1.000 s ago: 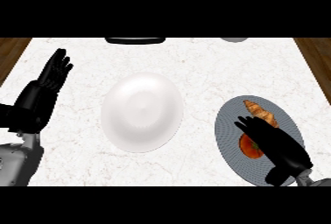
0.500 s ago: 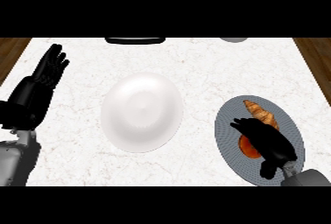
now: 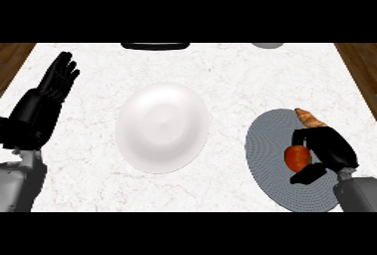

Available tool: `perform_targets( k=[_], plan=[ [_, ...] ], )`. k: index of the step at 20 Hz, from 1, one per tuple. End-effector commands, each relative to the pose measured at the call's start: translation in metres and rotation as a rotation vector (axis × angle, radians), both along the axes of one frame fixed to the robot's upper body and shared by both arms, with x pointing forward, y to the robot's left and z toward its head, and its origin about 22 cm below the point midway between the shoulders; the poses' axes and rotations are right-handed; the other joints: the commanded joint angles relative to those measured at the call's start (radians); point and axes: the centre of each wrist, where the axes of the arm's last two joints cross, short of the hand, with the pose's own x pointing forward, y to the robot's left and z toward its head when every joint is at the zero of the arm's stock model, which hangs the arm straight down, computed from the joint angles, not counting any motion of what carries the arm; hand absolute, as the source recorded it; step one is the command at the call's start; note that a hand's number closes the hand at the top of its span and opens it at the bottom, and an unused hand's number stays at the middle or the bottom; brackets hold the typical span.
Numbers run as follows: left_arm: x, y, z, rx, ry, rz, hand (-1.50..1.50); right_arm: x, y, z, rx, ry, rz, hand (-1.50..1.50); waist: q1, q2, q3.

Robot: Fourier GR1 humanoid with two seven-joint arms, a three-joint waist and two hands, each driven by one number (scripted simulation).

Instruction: Pick the tomato from the placemat and place it in the plate

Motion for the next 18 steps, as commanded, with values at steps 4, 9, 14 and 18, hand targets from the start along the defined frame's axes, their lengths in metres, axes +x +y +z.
perform_targets(
  k=[4, 9, 14, 18],
  plan=[
    [0.014, 0.002, 0.005, -0.003, 0.005, 0.0, 0.0, 0.036, -0.051, 0.016, -0.056, -0.088, -0.227, 1.5, -0.001, 0.004, 0.007],
    [0.009, -0.001, -0.005, 0.002, 0.014, 0.023, 0.0, 0.038, -0.025, 0.036, 0.008, -0.194, -0.144, 1.5, -0.01, -0.001, 0.006],
    [0.002, 0.012, 0.006, 0.005, -0.003, 0.022, 0.0, 0.04, -0.005, 0.083, 0.204, -0.303, 0.018, 1.5, -0.017, -0.006, 0.006],
    [-0.001, 0.008, -0.009, -0.011, 0.016, 0.018, 0.0, 0.028, 0.044, 0.101, 0.41, -0.344, 0.143, 1.5, -0.026, -0.009, 0.005]
  ],
)
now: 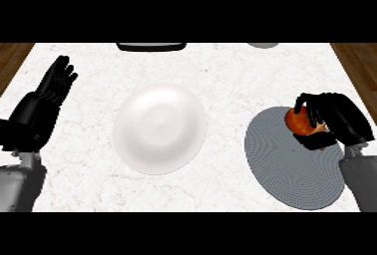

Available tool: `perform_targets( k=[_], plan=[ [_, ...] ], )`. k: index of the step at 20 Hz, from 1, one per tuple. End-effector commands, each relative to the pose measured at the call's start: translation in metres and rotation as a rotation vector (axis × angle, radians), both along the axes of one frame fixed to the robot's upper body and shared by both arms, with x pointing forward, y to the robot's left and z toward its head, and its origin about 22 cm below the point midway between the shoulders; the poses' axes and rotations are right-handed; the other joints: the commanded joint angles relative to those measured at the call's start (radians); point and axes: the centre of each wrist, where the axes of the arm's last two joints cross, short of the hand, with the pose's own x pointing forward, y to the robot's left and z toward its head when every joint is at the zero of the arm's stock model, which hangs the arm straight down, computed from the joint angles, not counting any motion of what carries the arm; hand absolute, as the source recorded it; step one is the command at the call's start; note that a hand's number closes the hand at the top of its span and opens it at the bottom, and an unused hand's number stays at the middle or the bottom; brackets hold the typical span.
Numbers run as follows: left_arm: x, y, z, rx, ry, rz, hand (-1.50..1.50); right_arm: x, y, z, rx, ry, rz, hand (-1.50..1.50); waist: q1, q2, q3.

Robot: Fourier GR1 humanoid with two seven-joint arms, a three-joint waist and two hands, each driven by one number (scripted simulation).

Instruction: Pick the tomato from the placemat and place it in the plate

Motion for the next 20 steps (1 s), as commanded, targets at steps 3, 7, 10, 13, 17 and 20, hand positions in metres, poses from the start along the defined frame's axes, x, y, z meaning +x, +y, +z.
perform_targets(
  k=[3, 7, 10, 13, 17, 20],
  plan=[
    [0.002, 0.003, 0.003, 0.01, 0.01, 0.003, 0.0, -0.02, 0.061, 0.034, 0.262, -0.078, 0.209, 1.5, -0.009, -0.001, 0.0],
    [0.005, -0.009, 0.003, 0.013, 0.002, 0.007, 0.0, -0.031, 0.085, 0.065, 0.288, -0.063, 0.246, 1.5, 0.006, 0.003, 0.001],
    [0.007, -0.026, 0.005, -0.004, 0.001, -0.025, 0.0, -0.021, 0.132, 0.069, 0.306, -0.061, 0.278, 1.5, 0.016, 0.006, 0.001],
    [0.003, -0.001, 0.01, -0.001, -0.014, -0.023, 0.0, -0.026, 0.163, 0.082, 0.272, -0.036, 0.288, 1.5, 0.018, 0.006, 0.001],
    [0.004, 0.021, 0.008, 0.007, -0.015, 0.002, 0.0, -0.004, 0.192, 0.067, 0.333, 0.027, 0.319, 1.5, 0.023, 0.008, 0.001],
    [0.008, -0.009, 0.012, 0.009, -0.011, -0.034, 0.0, -0.008, 0.236, 0.091, 0.362, 0.031, 0.309, 1.5, 0.03, 0.007, 0.001]
  ],
)
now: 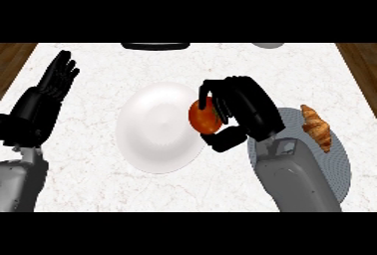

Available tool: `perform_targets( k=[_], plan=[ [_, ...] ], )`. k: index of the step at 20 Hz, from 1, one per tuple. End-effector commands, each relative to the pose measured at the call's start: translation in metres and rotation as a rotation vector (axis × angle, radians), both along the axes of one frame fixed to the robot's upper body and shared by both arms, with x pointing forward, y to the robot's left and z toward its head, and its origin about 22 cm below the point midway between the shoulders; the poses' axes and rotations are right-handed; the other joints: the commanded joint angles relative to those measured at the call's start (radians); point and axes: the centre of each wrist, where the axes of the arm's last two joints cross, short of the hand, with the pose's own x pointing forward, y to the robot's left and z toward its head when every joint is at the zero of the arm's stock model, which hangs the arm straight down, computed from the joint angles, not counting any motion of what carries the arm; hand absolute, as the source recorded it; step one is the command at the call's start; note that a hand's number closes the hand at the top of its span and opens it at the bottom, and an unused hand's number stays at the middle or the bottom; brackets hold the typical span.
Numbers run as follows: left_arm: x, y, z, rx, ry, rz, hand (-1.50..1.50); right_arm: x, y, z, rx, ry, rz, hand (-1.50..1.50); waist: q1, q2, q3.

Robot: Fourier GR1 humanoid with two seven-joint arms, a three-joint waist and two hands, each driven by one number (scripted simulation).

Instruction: Pick the tomato from the placemat and place it in the plate

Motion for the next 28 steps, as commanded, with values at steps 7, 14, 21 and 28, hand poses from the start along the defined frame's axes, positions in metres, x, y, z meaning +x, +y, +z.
perform_targets(
  k=[7, 14, 21, 28],
  plan=[
    [0.005, -0.009, 0.009, -0.002, 0.01, -0.014, 0.0, 0.039, 0.072, -0.044, -0.018, 0.056, -0.023, 1.5, 0.014, 0.005, 0.0],
    [0.005, -0.02, 0.005, -0.022, -0.004, -0.06, 0.0, 0.052, 0.109, -0.06, -0.121, 0.053, -0.079, 1.5, 0.048, 0.012, 0.0],
    [0.008, -0.021, 0.008, -0.003, -0.021, -0.072, 0.0, 0.062, 0.107, -0.076, -0.065, 0.185, -0.16, -1.5, 0.081, 0.018, 0.0],
    [0.009, -0.031, -0.001, 0.012, -0.024, -0.105, 0.0, 0.061, 0.108, -0.077, 0.128, 0.234, -0.078, -1.5, 0.106, 0.029, 0.001]
  ],
)
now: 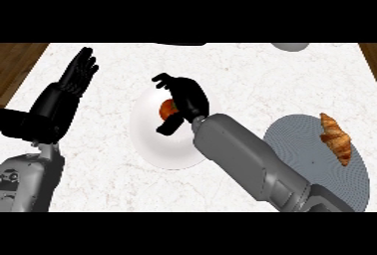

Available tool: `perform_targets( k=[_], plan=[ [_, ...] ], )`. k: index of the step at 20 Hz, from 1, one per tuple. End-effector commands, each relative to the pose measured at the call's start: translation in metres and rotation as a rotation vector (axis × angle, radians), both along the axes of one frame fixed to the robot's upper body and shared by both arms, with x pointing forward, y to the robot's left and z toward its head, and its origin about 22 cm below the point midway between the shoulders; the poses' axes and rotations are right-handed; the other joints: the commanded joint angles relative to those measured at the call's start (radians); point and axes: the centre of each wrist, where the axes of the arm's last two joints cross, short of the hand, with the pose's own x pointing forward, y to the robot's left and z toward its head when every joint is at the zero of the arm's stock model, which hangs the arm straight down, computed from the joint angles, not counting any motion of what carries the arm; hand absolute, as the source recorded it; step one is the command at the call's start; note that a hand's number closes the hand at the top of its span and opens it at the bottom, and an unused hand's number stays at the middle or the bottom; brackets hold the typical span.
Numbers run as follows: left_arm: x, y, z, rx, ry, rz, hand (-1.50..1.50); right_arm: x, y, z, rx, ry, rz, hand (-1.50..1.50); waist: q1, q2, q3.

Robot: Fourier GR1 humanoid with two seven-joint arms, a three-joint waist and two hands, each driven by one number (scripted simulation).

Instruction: Pick the tomato from the placemat and place it in the plate

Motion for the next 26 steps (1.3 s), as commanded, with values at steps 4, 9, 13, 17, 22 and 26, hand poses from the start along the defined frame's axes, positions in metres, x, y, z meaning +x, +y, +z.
perform_targets(
  k=[4, 9, 13, 17, 22, 26],
  plan=[
    [0.007, -0.003, 0.011, 0.002, -0.014, -0.009, 0.0, 0.002, 0.001, 0.008, 0.263, -0.056, -0.041, -1.5, -0.006, -0.001, 0.001],
    [-0.001, -0.012, -0.009, 0.004, 0.019, 0.001, 0.0, 0.015, -0.002, 0.028, 0.451, -0.027, -0.041, -1.5, -0.026, -0.006, 0.001],
    [-0.003, 0.022, 0.005, 0.005, 0.027, 0.073, 0.0, 0.024, -0.017, 0.018, 0.534, -0.011, -0.112, -1.5, -0.051, -0.013, 0.0],
    [-0.004, 0.01, 0.004, 0.007, 0.023, 0.063, 0.0, 0.024, -0.041, -0.014, 0.59, 0.001, -0.138, -1.5, -0.075, -0.017, 0.0],
    [-0.013, 0.017, -0.012, -0.007, 0.027, 0.097, 0.0, 0.05, -0.115, -0.006, 0.653, -0.012, -0.116, -1.5, -0.093, -0.021, 0.0],
    [-0.005, 0.016, -0.012, -0.003, 0.036, 0.099, 0.0, 0.049, -0.151, -0.016, 0.608, -0.021, -0.082, -1.5, -0.098, -0.022, 0.0]
  ],
)
